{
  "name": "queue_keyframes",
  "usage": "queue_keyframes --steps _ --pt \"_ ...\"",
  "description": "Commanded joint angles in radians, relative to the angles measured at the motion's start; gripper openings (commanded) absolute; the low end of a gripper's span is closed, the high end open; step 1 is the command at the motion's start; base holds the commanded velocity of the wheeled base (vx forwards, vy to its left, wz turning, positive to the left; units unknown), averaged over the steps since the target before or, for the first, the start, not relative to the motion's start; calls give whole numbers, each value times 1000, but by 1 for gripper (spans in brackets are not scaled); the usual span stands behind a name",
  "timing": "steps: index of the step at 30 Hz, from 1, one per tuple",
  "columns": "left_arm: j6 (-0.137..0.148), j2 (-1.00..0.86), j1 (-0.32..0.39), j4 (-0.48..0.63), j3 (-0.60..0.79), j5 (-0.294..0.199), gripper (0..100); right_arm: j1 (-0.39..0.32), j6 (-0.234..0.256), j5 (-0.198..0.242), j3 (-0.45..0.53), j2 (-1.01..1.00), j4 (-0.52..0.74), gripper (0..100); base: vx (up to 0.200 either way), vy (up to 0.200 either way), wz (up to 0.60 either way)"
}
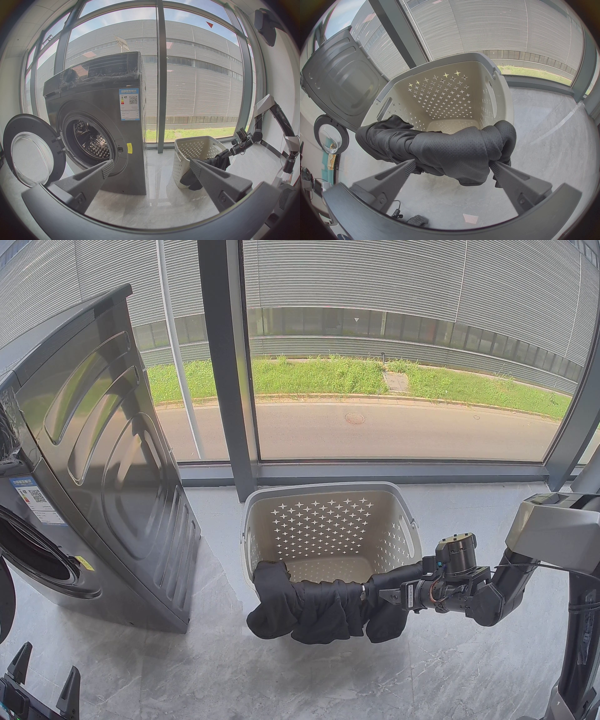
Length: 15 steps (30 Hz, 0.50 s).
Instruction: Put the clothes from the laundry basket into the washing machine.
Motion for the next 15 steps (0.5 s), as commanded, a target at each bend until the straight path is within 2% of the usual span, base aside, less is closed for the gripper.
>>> queue_keyframes --steps 1,15 --pt "-1 -16 0 0 15 0 100 2 2 -12 -5 3 -2 0 0 0 0" --pt "-1 -16 0 0 15 0 100 15 3 -4 20 -37 -1 0 0 0 0"
